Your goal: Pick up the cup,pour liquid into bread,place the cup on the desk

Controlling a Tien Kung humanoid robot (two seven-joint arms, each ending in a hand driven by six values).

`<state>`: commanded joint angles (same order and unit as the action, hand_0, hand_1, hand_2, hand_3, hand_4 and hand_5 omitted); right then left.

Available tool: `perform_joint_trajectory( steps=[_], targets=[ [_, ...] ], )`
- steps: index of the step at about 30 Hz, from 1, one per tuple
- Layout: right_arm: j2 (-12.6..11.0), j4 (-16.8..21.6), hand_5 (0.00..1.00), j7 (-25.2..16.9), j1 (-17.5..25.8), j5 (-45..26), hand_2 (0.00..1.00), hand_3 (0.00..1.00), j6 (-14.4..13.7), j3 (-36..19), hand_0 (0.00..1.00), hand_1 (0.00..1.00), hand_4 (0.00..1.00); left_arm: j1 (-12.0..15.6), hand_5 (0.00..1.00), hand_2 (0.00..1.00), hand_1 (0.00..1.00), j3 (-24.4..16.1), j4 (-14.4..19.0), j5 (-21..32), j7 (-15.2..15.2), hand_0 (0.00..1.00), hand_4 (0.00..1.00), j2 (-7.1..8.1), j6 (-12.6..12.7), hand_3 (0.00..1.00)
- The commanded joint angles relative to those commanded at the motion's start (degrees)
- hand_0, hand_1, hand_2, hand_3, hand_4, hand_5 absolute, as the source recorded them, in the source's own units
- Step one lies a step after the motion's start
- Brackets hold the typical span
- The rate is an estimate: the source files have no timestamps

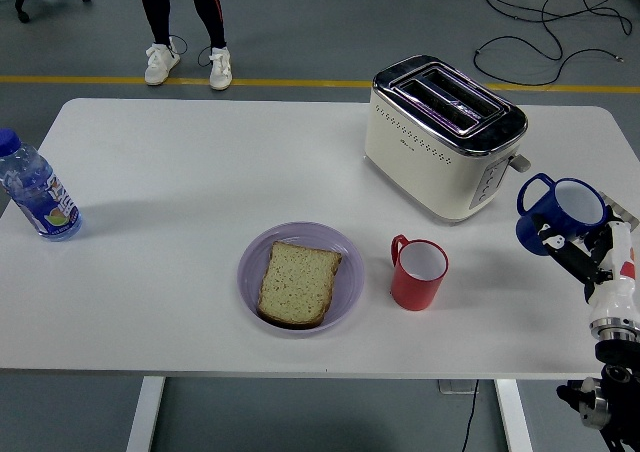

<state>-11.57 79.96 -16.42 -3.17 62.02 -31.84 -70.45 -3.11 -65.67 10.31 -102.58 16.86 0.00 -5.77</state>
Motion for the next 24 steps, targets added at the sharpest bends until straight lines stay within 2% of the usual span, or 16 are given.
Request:
perform_joint_trajectory(
  steps=[3,6,13,15,24],
  targets=[
    [-1.27,4.44,0.030,4.22,-0.19,2.90,0.544,0.572,0.58,-0.44,0.390,0.414,0.772,-0.12,0.871,0.705,0.689,-0.09,0.00,0.04,0.02,0.657,0.303,0.00,0.02,0.591],
    [-3.64,10.12,0.031,10.08,-0.78,6.04,0.540,0.557,1.10,-0.61,0.373,0.395,0.766,-0.45,0.872,0.705,0.689,-0.05,0.00,0.03,0.00,0.656,0.307,0.00,0.05,0.591],
    [-7.53,20.37,0.002,21.30,-2.49,9.24,0.533,0.551,1.47,0.00,0.357,0.391,0.737,-0.79,0.873,0.705,0.689,-0.19,0.00,0.03,0.00,0.656,0.308,0.00,0.10,0.591],
    [-8.24,21.90,0.002,23.18,-3.36,10.64,0.533,0.551,2.14,0.75,0.357,0.391,0.737,-0.86,0.873,0.705,0.689,-0.21,0.00,-0.05,-0.01,0.656,0.308,0.00,0.08,0.591],
    [-11.05,21.97,0.002,30.08,-7.44,17.87,0.510,0.545,5.06,5.48,0.337,0.365,0.723,-1.10,0.874,0.705,0.690,0.03,0.00,0.31,0.03,0.657,0.308,0.00,0.16,0.591]
  ],
)
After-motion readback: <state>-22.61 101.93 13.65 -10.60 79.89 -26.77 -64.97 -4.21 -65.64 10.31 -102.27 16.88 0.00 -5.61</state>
